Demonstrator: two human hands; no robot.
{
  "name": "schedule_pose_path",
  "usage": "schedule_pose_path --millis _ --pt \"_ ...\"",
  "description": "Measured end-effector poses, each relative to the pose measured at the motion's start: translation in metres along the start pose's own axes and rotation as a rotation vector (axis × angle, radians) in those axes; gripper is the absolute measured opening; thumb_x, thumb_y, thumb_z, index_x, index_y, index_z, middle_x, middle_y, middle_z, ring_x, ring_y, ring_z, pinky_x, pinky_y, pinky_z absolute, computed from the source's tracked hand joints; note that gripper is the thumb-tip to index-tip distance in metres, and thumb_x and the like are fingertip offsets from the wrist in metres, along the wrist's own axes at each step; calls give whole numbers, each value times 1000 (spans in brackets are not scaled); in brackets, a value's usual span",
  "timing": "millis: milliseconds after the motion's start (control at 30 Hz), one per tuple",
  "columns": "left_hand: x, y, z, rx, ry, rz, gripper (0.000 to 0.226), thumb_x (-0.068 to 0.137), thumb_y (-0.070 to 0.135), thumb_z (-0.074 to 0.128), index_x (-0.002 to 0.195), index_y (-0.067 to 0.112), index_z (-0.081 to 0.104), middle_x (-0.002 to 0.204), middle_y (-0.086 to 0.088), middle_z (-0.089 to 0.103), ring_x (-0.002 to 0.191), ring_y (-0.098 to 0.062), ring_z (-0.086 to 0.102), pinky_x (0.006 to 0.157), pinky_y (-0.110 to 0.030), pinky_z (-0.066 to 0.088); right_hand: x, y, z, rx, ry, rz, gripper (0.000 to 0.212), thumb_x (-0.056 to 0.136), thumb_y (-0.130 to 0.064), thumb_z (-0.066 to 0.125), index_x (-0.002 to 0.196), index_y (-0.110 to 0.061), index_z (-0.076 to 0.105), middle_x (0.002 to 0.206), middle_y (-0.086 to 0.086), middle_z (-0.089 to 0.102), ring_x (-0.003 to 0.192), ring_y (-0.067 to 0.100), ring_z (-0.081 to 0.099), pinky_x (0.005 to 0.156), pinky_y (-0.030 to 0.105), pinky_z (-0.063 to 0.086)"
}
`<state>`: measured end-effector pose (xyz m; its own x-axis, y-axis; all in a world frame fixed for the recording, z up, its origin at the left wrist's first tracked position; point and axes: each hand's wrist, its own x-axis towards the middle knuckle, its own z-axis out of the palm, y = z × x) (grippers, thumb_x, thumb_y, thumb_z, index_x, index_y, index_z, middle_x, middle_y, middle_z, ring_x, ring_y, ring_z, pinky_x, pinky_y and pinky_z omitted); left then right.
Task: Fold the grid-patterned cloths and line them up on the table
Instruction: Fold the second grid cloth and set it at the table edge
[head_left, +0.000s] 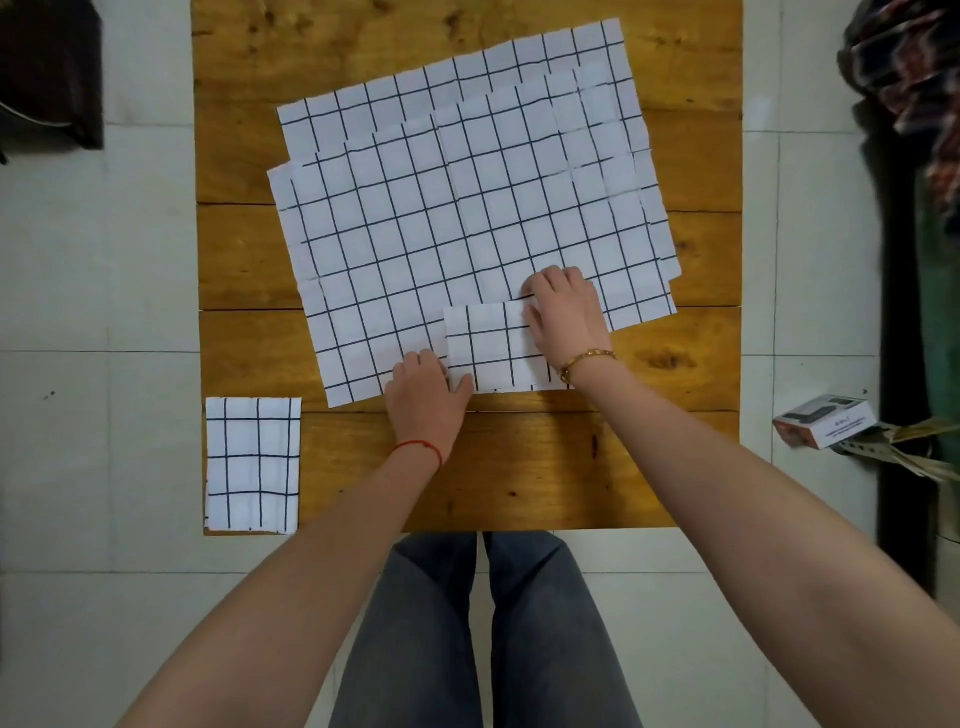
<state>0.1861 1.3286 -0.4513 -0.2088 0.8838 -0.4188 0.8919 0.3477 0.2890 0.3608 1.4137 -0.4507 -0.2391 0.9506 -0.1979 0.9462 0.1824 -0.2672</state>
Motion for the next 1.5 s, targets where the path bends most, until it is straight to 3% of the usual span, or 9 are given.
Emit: schedule_pose_path --millis 400,567,700,800,933,1000,1200,1400,1500 --pt "10 16 -2 -338 -96 -285 14 88 22 66 98 13 63 98 -1 62 89 -14 59 75 -25 50 22 8 3 -81 -220 -24 24 84 -1 53 106 -9 53 108 10 55 103 27 47 84 32 37" --pt "12 17 -22 -645 -58 -355 12 90 22 61 94 12 57 82 5 56 71 -3 50 58 -13 37 16 13 -10 329 -335 157 9 80 -10 53 88 -15 51 93 6 58 81 24 55 70 36 48" --pt "18 11 -39 -959 -77 -494 11 86 20 63 95 18 57 93 -3 62 83 -20 63 79 -37 57 9 8 -28 628 -378 337 11 79 -13 63 88 -14 56 77 0 57 69 13 51 59 21 43" --pt "20 6 -53 -1216 -81 -614 23 85 15 69 101 23 54 112 -14 63 85 -22 65 83 -45 58 1 0 -36 749 -409 396 14 80 -8 65 91 -14 59 64 -7 49 66 10 48 62 19 39" --pt "17 1 -72 -1462 -71 -672 41 86 11 70 121 17 51 90 -6 62 71 -12 61 66 -30 58 -12 -17 -42 911 -447 474 27 84 -6 58 109 -14 63 62 -9 48 54 6 43 52 12 39" --pt "15 -2 -80 -1484 -80 -672 44 86 12 71 126 16 53 82 1 58 63 -6 54 64 -22 53 -18 -28 -44 954 -461 484 30 85 -7 59 115 -13 61 63 -6 49 55 8 43 47 9 37" --pt "3 -23 -91 -1155 -204 -548 58 86 14 71 138 15 46 124 -5 60 106 -18 61 93 -34 52 -34 -66 -40 1049 -395 550 31 86 -9 61 116 -16 56 74 -2 56 60 6 47 57 15 40" --pt "-18 -65 -105 -961 -245 -401 47 89 0 62 133 9 46 100 2 60 79 -3 58 53 -7 46 -57 -110 -10 948 -356 575 24 82 -13 64 105 -16 58 61 -8 51 66 15 52 77 33 50" --pt "-23 -96 -103 -846 -277 -348 52 90 5 63 138 10 44 118 -6 59 98 -14 59 67 -10 49 -72 -136 10 920 -303 571 6 83 -23 62 81 -23 56 58 -8 50 65 16 52 78 39 54"
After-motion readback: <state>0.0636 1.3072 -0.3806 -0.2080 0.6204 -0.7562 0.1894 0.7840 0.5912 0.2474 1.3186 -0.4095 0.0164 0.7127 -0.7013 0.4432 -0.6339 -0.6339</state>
